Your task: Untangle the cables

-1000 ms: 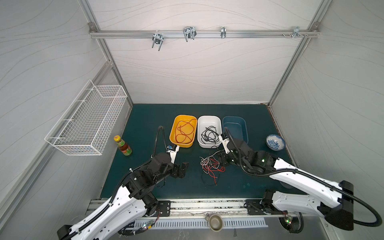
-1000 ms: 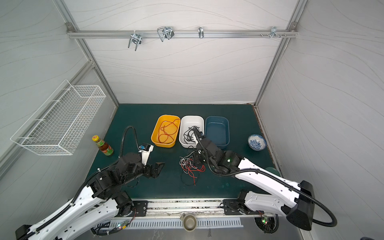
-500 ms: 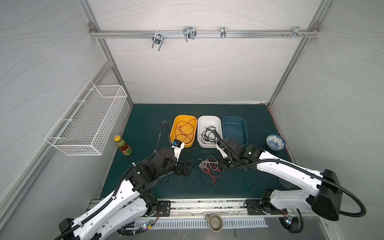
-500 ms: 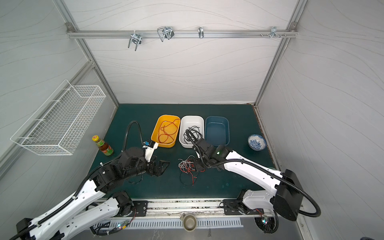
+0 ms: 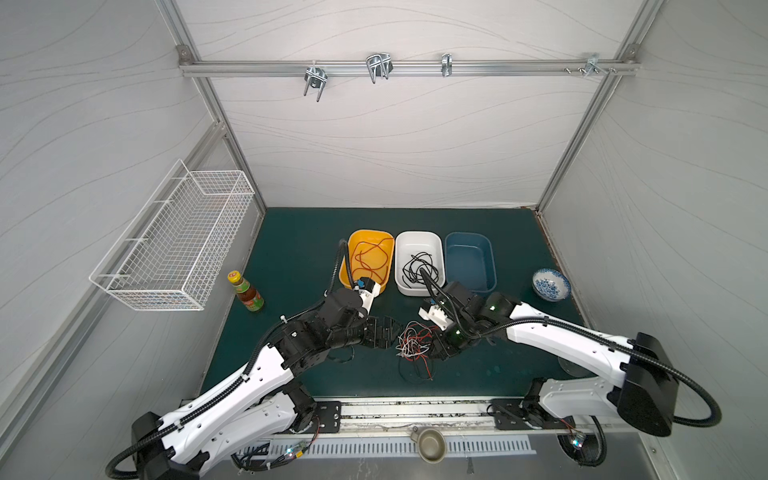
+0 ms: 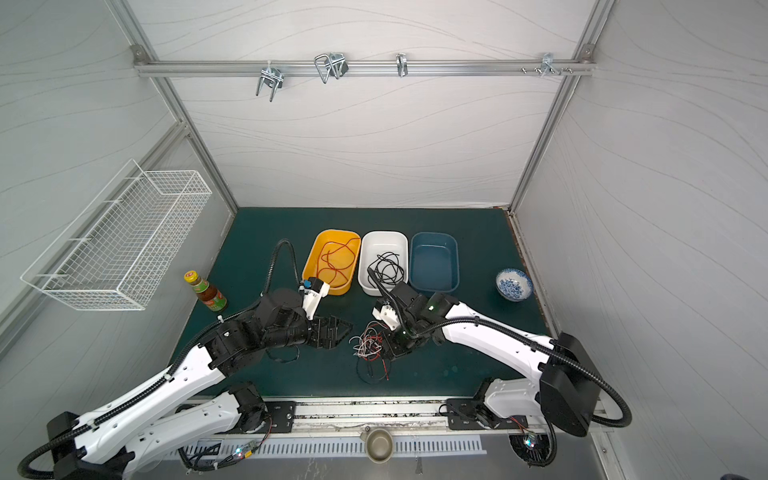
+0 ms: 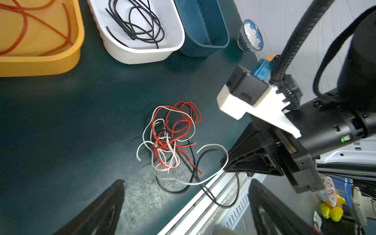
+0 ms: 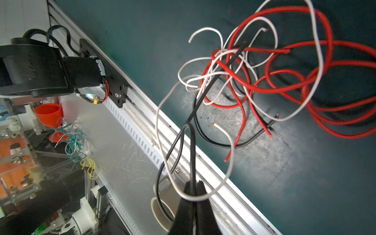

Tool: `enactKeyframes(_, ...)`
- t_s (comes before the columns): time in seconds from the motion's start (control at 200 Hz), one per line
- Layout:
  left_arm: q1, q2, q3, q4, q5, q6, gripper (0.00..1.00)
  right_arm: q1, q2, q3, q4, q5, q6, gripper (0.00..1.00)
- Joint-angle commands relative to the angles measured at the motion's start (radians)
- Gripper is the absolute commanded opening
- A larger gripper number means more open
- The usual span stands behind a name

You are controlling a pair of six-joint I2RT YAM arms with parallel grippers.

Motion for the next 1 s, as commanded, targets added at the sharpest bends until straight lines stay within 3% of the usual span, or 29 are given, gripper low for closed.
enactKeyframes(0.0,-0.034,0.010,-0.023,0.082,0.003,-0.050,0.94,-0.003,-0.011,-0.013,0.038,-0.088,-0.008,0.00)
enactKeyframes(0.46,-0.095,-0.014,-0.144,0.184,-0.028,-0.121,0.90,-0.043,-0.054,-0.032,0.129,-0.081,0.025,0.00)
enactKeyframes(0.64,-0.094,-0.015,-0.166,0.287,0.076,-0.093,0.86,-0.041,-0.110,-0.070,0.181,-0.084,-0.015,0.00)
enactKeyframes(0.995,-0.094,0.026,-0.160,0.372,0.292,-0.076,0.60,-0.041,-0.192,-0.140,0.283,-0.186,-0.083,0.00)
